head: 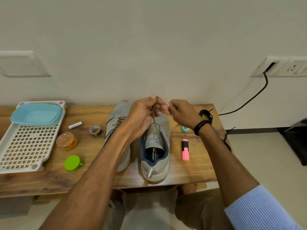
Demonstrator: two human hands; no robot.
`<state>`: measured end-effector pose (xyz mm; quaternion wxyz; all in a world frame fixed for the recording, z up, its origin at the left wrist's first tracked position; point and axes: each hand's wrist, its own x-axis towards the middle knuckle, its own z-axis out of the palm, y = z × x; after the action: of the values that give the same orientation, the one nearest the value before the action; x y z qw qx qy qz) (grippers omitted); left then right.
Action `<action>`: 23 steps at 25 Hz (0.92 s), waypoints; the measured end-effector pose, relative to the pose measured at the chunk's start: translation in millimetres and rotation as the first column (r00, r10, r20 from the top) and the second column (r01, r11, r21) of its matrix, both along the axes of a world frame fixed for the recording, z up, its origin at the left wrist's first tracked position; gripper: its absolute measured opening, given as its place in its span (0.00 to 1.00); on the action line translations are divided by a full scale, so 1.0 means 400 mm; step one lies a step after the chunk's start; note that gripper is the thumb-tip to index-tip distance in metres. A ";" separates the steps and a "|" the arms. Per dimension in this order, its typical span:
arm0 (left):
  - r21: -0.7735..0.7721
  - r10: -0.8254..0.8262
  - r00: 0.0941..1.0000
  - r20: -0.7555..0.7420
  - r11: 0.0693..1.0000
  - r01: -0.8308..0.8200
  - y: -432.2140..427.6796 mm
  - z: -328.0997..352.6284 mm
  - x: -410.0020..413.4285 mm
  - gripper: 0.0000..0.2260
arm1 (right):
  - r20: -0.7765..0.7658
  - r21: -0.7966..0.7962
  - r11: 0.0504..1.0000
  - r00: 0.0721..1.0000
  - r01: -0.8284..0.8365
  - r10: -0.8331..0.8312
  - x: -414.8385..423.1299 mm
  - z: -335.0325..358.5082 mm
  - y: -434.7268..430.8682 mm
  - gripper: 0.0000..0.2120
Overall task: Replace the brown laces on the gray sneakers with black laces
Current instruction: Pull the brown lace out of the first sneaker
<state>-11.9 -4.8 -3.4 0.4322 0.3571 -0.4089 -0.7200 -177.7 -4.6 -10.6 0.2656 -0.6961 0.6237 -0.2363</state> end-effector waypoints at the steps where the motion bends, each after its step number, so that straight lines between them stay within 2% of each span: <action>1: 0.007 0.087 0.995 -0.044 0.996 -0.087 -0.012 -0.007 0.003 0.16 | 0.026 0.098 0.990 0.995 -0.099 0.097 0.005 -0.003 0.007 0.15; 2: -0.006 0.151 0.988 -0.022 0.988 -0.151 -0.020 -0.013 0.003 0.16 | 0.064 0.165 0.969 0.982 -0.187 0.178 0.014 -0.002 0.015 0.15; 4: -0.089 0.179 0.968 0.176 0.982 -0.166 -0.024 -0.028 0.005 0.15 | 0.104 0.164 0.946 0.959 -0.279 0.265 0.028 0.010 0.027 0.14; 7: -0.168 0.049 0.888 0.458 0.985 0.032 -0.006 -0.029 0.008 0.17 | 0.073 0.005 0.984 0.981 -0.179 0.178 0.023 0.019 0.020 0.12; 10: -0.187 0.006 0.850 0.527 0.976 0.109 -0.002 -0.018 0.011 0.18 | 0.083 -0.099 0.994 0.995 -0.055 0.063 0.007 0.013 0.021 0.12; 12: -0.173 -0.034 0.859 0.510 0.975 0.141 -0.002 -0.013 0.018 0.19 | 0.166 -0.110 0.994 0.986 0.016 0.003 0.013 0.014 0.025 0.12; 15: -0.140 -0.121 0.886 0.448 0.969 0.203 -0.005 -0.008 0.040 0.19 | 0.385 -0.034 0.994 0.919 0.103 -0.082 0.023 0.020 0.025 0.13; 19: -0.174 -0.137 0.835 0.533 0.948 0.266 0.005 -0.006 0.039 0.14 | 0.510 -0.008 0.991 0.852 0.137 -0.114 0.033 0.024 0.029 0.17; 20: -0.172 -0.128 0.854 0.504 0.954 0.244 0.008 -0.004 0.032 0.15 | 0.563 0.011 0.989 0.817 0.146 -0.127 0.037 0.025 0.029 0.18; 21: -0.137 -0.128 0.901 0.414 0.970 0.201 0.009 0.001 0.029 0.16 | 0.624 0.049 0.989 0.769 0.143 -0.142 0.040 0.024 0.027 0.19; 23: -0.001 -0.115 0.990 0.083 0.993 0.115 0.008 0.018 0.032 0.15 | 0.709 0.143 0.988 0.691 0.055 -0.140 0.039 0.020 0.024 0.18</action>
<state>0.7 -1.7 4.0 0.3739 0.3610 -0.4486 -0.7271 -162.1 5.1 -2.4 0.5126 -0.4991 0.5190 -0.4678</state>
